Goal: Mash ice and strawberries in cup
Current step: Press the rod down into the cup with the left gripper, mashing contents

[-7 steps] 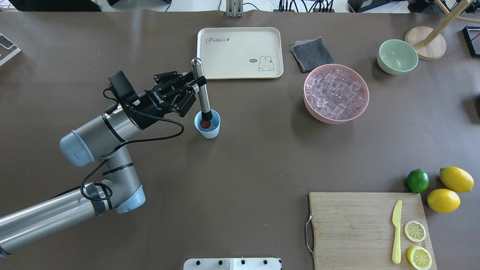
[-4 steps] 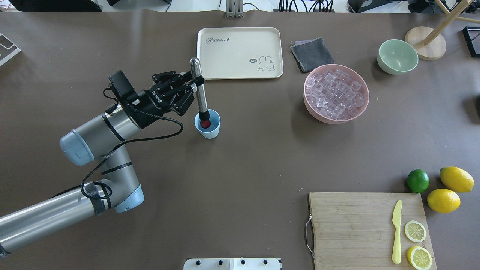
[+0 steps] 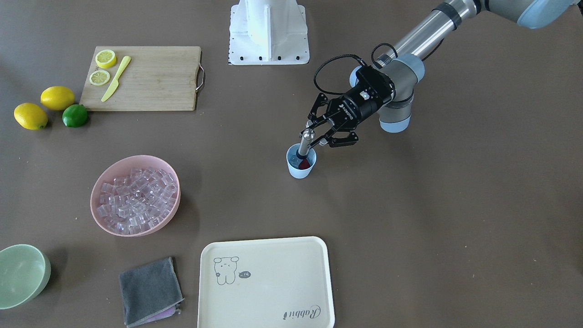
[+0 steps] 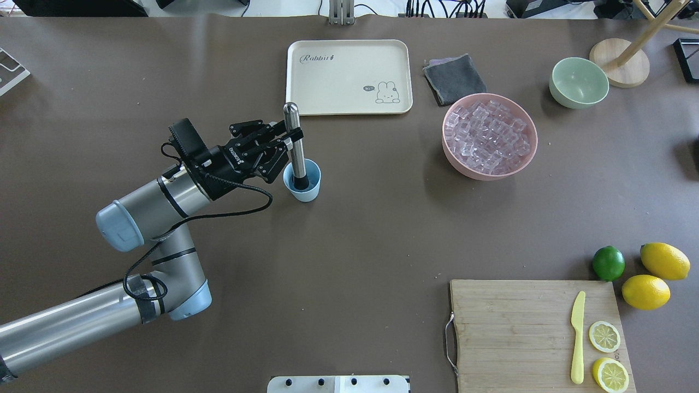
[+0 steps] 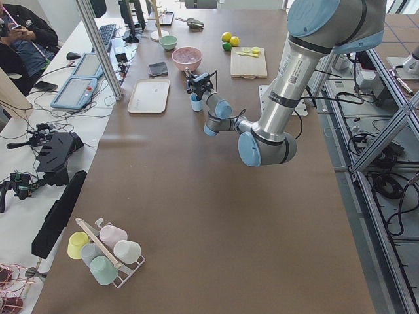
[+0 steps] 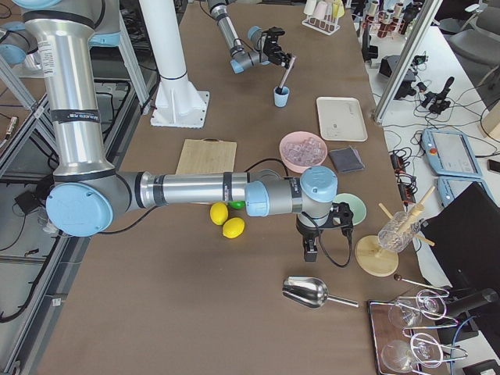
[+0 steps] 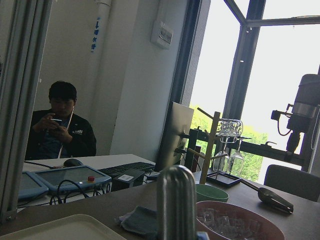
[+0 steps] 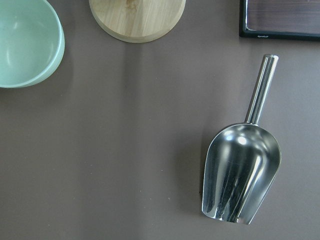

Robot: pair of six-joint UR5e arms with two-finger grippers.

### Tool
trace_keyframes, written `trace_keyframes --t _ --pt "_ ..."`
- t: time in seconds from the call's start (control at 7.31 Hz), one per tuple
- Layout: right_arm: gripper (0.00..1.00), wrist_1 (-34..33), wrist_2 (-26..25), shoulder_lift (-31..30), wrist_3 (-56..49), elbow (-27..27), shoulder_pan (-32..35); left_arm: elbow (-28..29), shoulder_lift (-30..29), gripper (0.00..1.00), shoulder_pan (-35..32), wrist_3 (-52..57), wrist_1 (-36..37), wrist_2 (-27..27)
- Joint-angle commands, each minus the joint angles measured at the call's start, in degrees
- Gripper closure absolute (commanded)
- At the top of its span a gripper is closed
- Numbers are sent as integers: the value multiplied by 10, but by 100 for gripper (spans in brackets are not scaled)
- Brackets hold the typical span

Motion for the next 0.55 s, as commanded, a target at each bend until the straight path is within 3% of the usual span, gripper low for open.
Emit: trace_keyframes --t 0.0,0.27,0.41 --pt "0 0 3 0 0 0 1 -57 7 100 -26 -109 37 -1" --pt "0 -1 7 -3 0 4 1 -114 13 100 -79 -307 78 -4" --pt "0 0 7 -5 0 6 1 -174 64 100 -116 -368 161 -49"
